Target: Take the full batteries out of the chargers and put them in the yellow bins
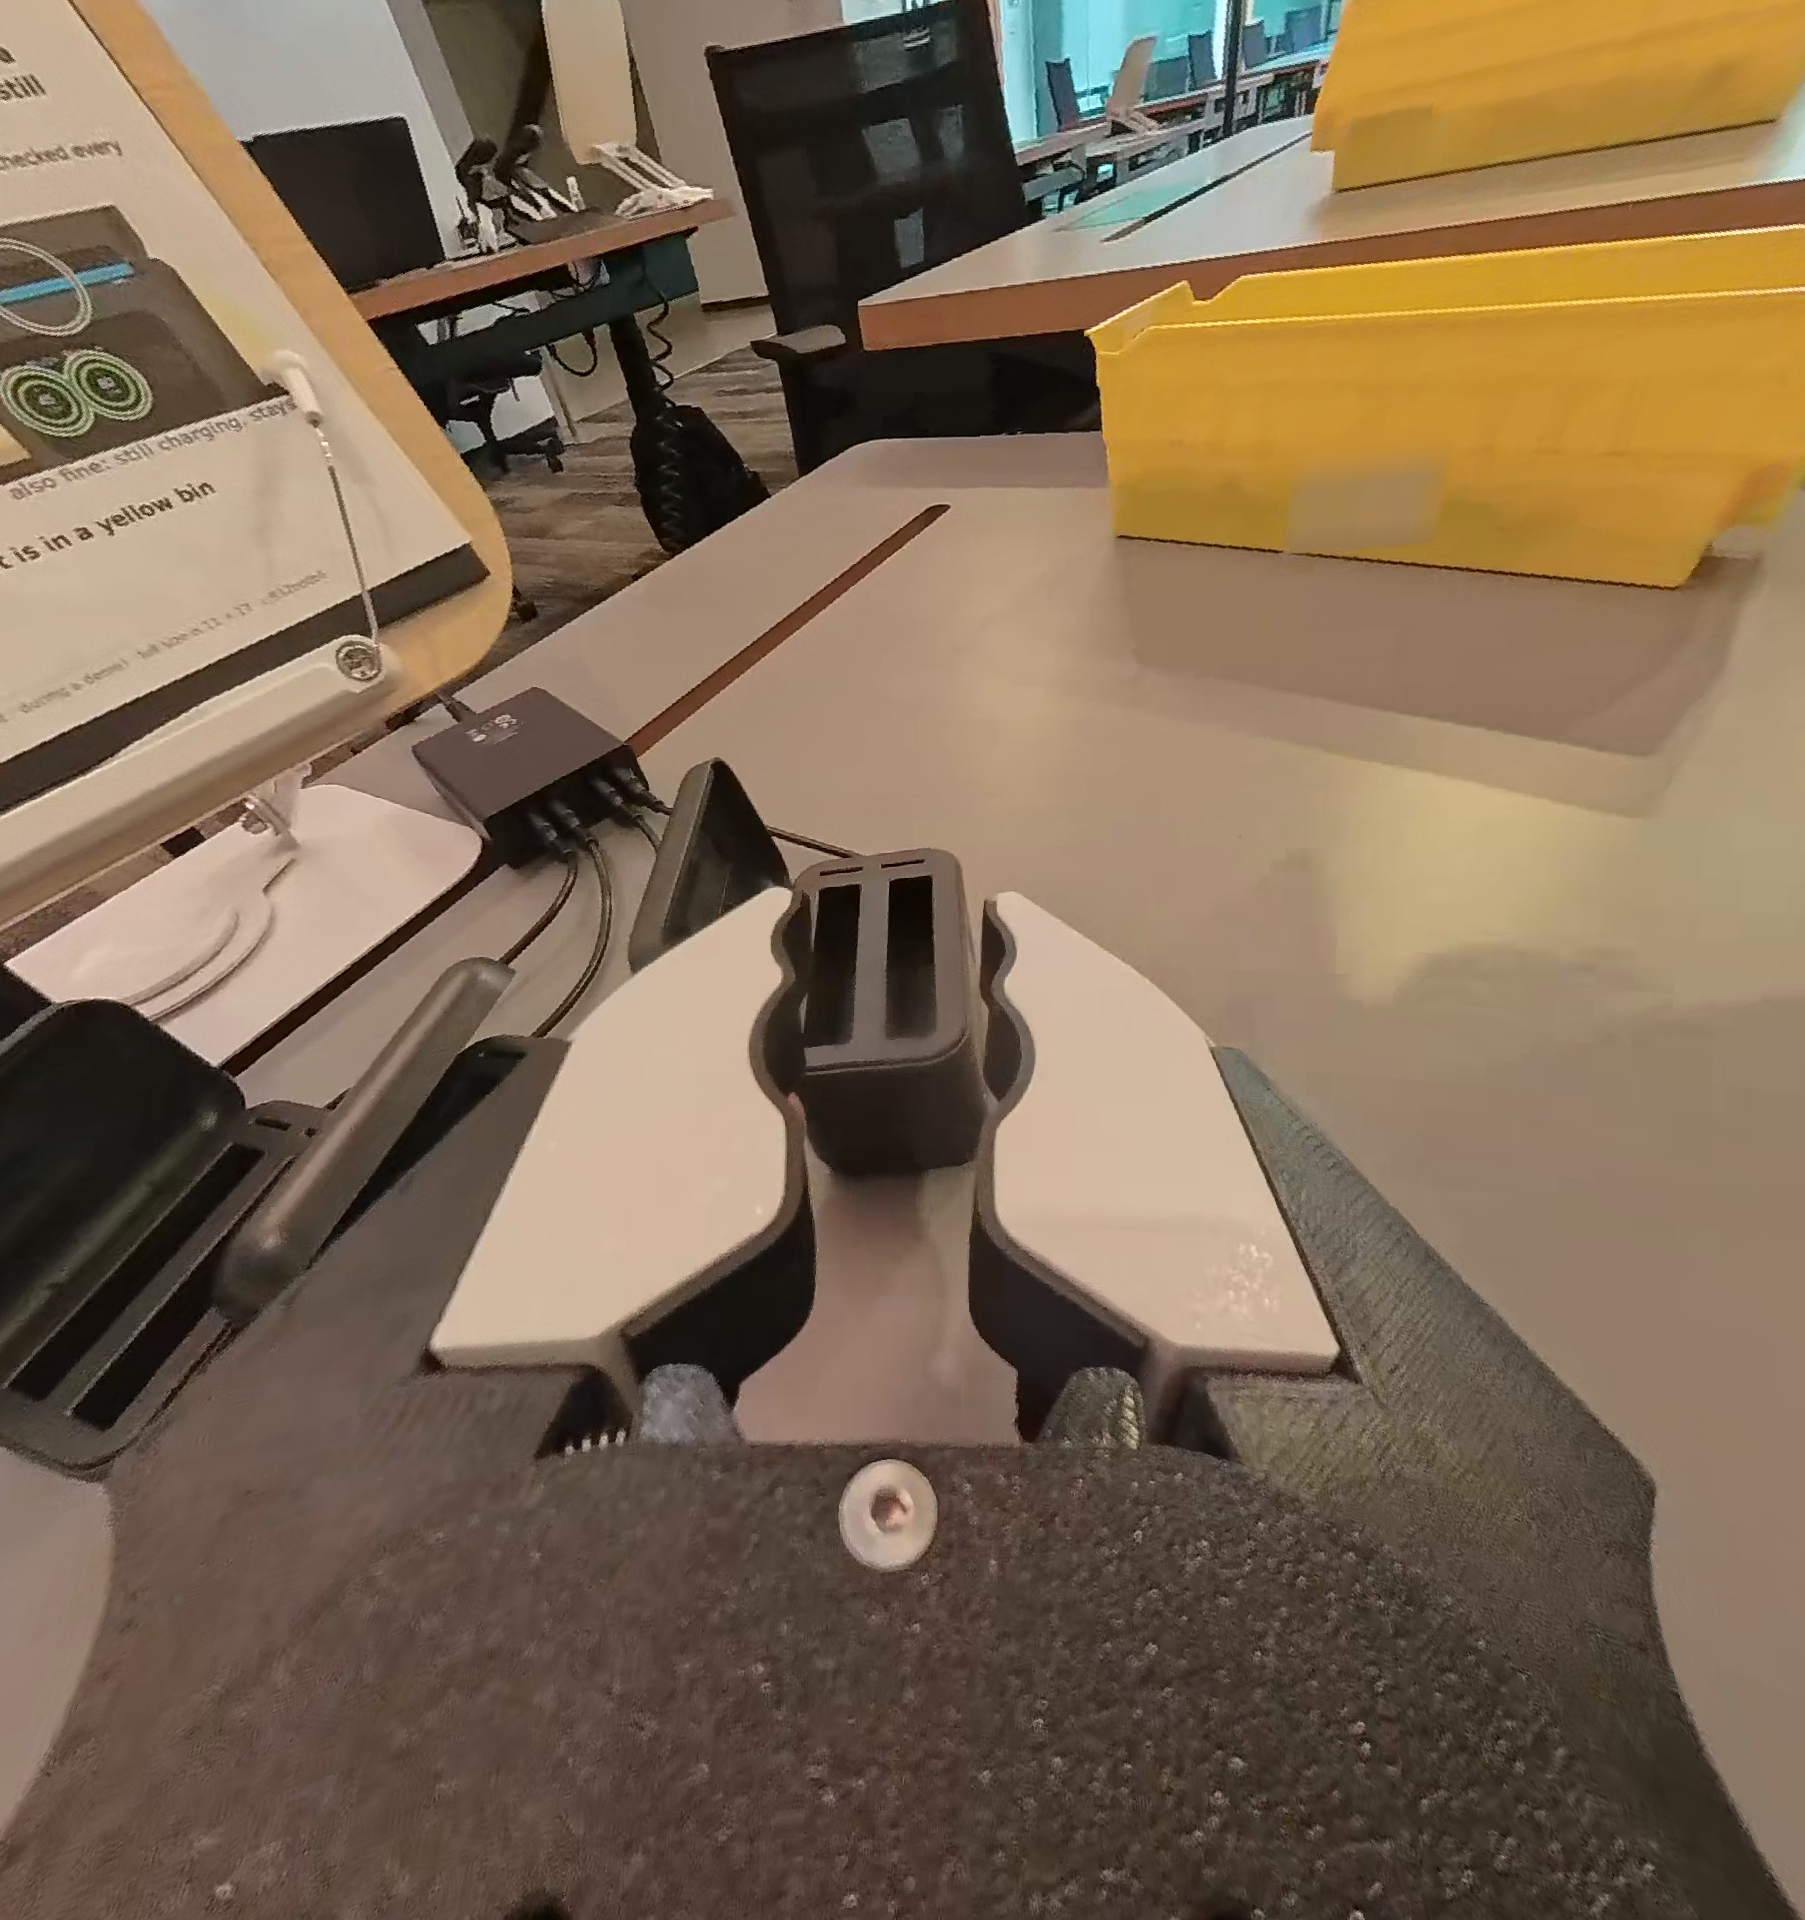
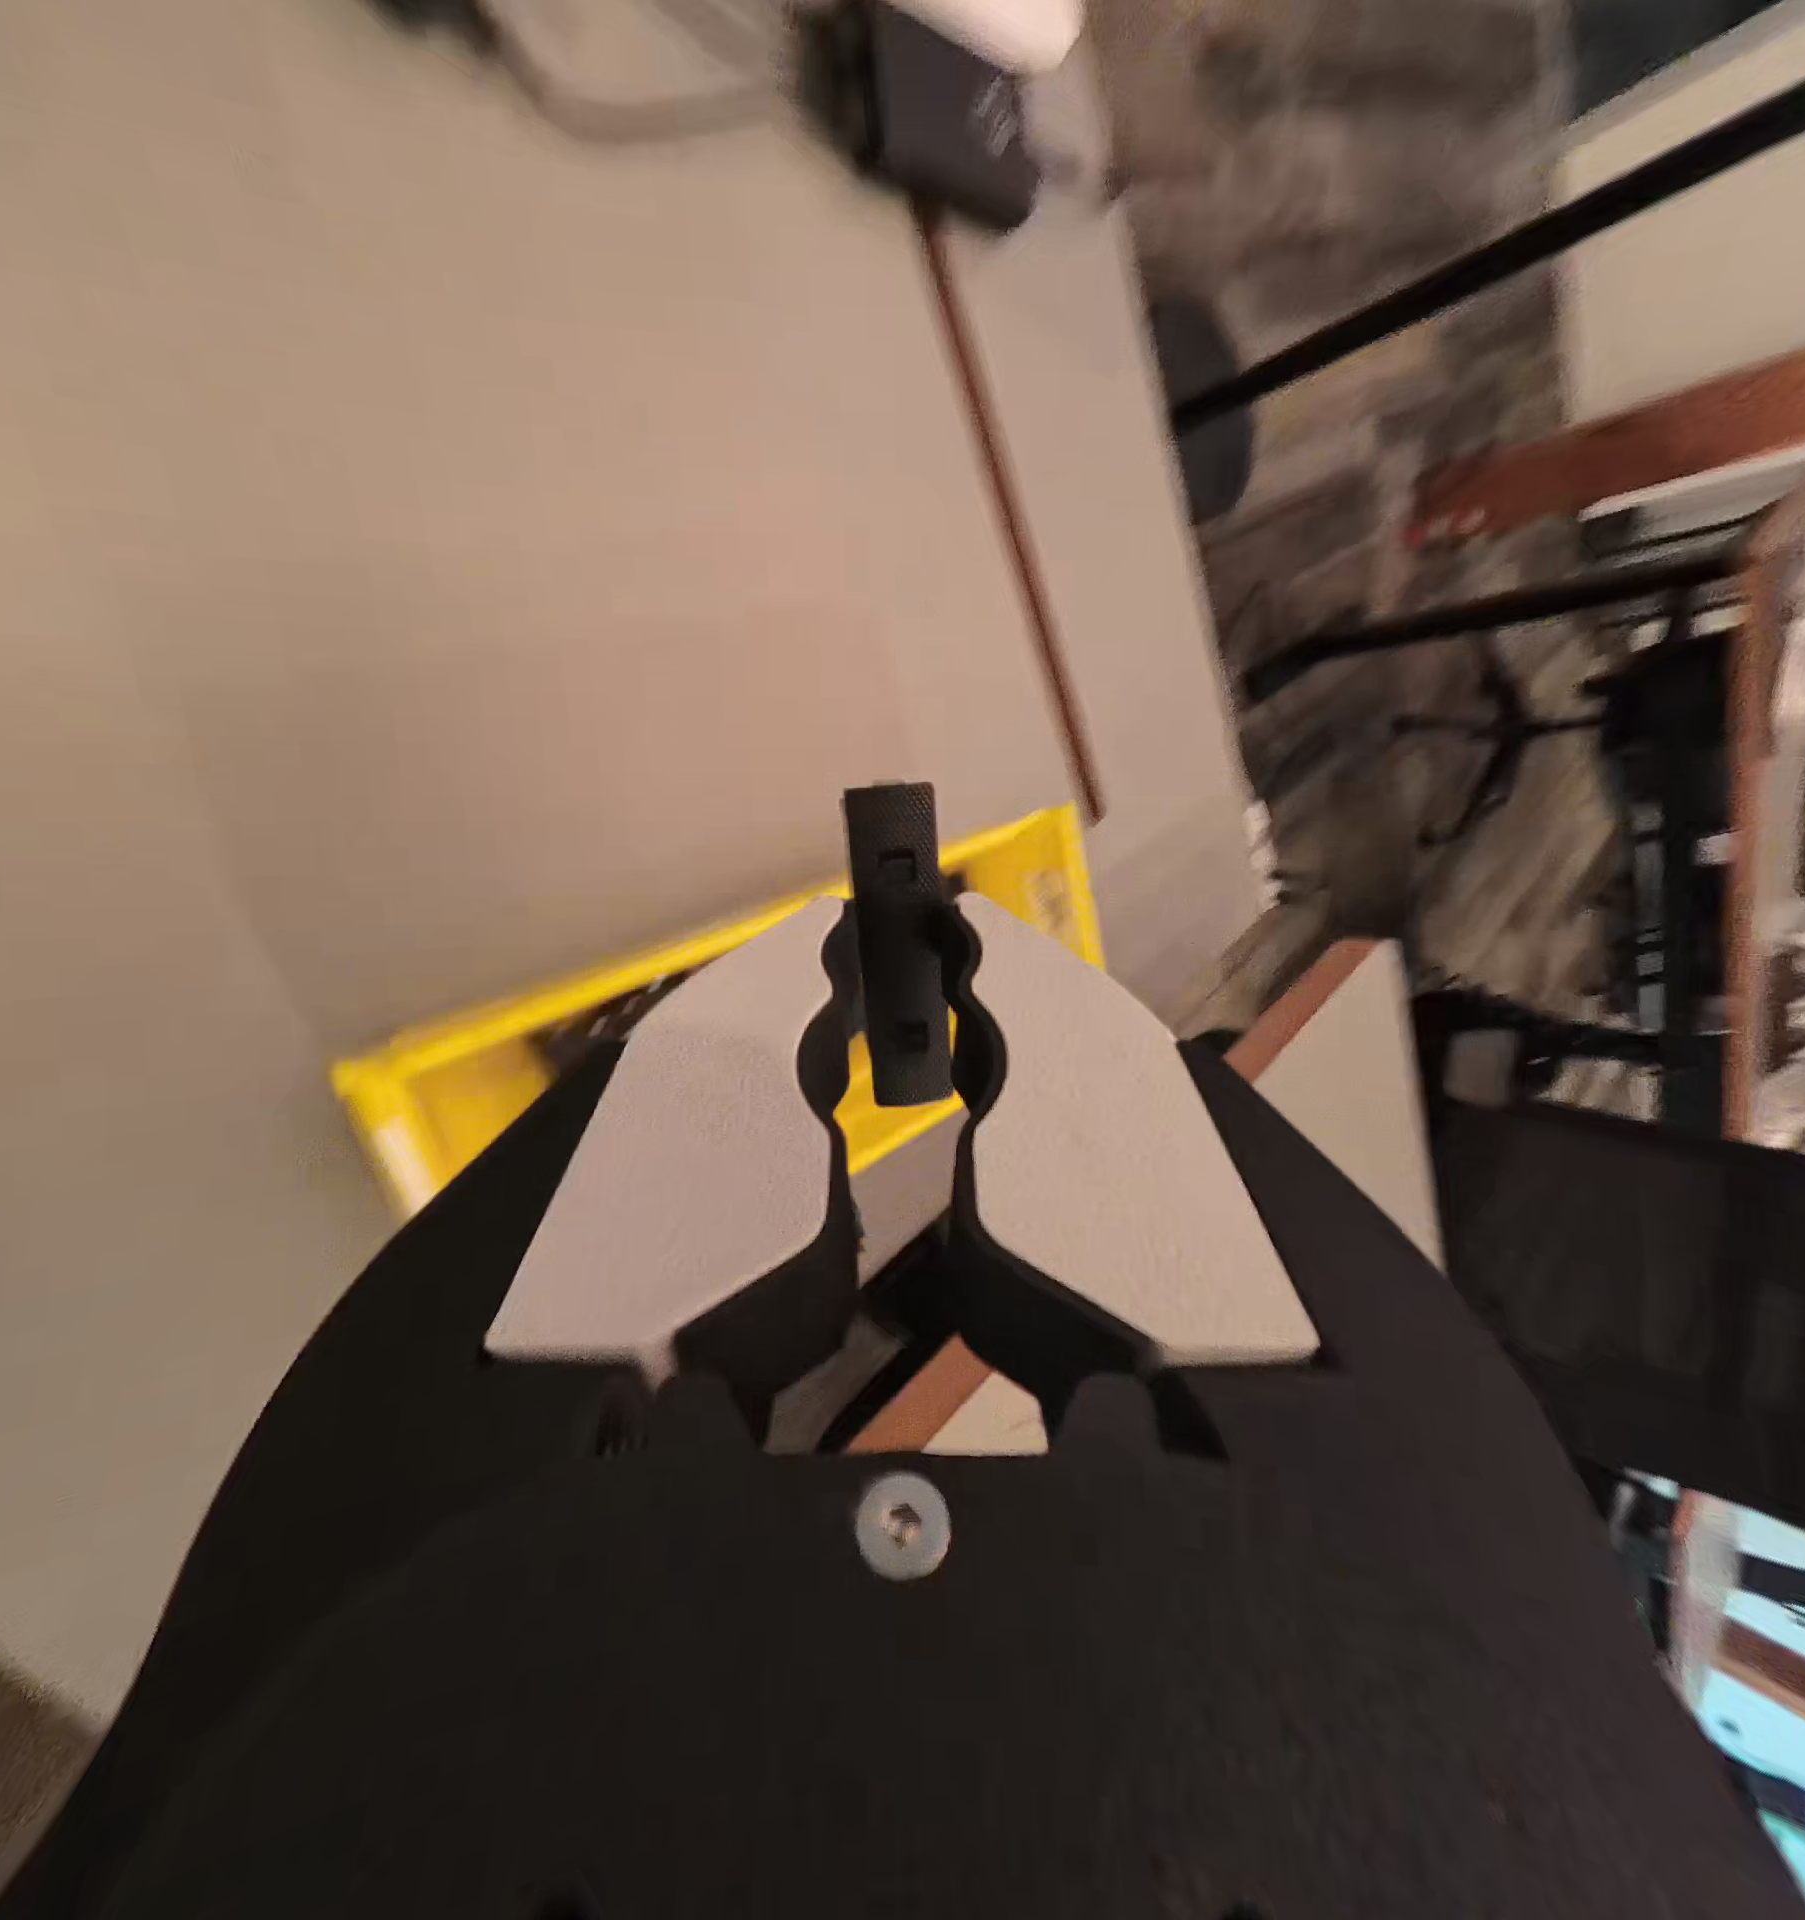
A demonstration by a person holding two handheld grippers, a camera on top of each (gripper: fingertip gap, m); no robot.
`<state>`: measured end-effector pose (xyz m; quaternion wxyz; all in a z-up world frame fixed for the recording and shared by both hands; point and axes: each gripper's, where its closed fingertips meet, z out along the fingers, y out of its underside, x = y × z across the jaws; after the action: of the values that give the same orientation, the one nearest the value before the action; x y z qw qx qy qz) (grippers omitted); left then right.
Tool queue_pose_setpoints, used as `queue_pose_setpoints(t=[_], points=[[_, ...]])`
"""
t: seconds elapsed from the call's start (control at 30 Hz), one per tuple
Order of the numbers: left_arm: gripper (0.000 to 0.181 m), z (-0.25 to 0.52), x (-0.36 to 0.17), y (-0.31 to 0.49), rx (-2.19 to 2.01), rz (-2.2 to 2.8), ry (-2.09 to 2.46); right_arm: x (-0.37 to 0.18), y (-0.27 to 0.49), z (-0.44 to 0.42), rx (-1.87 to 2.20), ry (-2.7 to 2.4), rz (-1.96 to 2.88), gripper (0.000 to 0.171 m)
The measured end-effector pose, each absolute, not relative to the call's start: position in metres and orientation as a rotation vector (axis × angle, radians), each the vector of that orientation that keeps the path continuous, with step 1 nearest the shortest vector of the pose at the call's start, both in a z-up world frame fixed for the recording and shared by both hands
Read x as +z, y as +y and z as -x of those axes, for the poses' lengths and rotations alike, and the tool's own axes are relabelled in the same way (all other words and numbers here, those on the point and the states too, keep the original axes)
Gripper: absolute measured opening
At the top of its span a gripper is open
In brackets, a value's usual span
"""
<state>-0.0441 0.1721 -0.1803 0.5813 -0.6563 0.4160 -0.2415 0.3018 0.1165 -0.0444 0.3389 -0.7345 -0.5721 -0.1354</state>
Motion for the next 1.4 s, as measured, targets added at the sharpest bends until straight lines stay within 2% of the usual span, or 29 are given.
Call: queue_pose_setpoints(t=[0.27,0.5,1.17,1.4], points=[[0.026,0.044,-0.19,0.175,-0.521,1.563,0.982,-0.182,0.058,-0.359,-0.235,-1.774,2.259,0.015],[0.025,0.043,-0.198,0.175,-0.507,1.577,0.997,-0.227,0.055,-0.358,-0.226,-1.819,2.265,0.015],[0.025,0.041,-0.21,0.176,-0.465,1.603,1.042,-0.233,0.072,-0.373,-0.466,-1.772,2.206,0.018],[0.026,0.046,-0.207,0.18,-0.459,1.605,1.012,-0.183,0.085,-0.366,-0.452,-1.58,2.148,0.018]])
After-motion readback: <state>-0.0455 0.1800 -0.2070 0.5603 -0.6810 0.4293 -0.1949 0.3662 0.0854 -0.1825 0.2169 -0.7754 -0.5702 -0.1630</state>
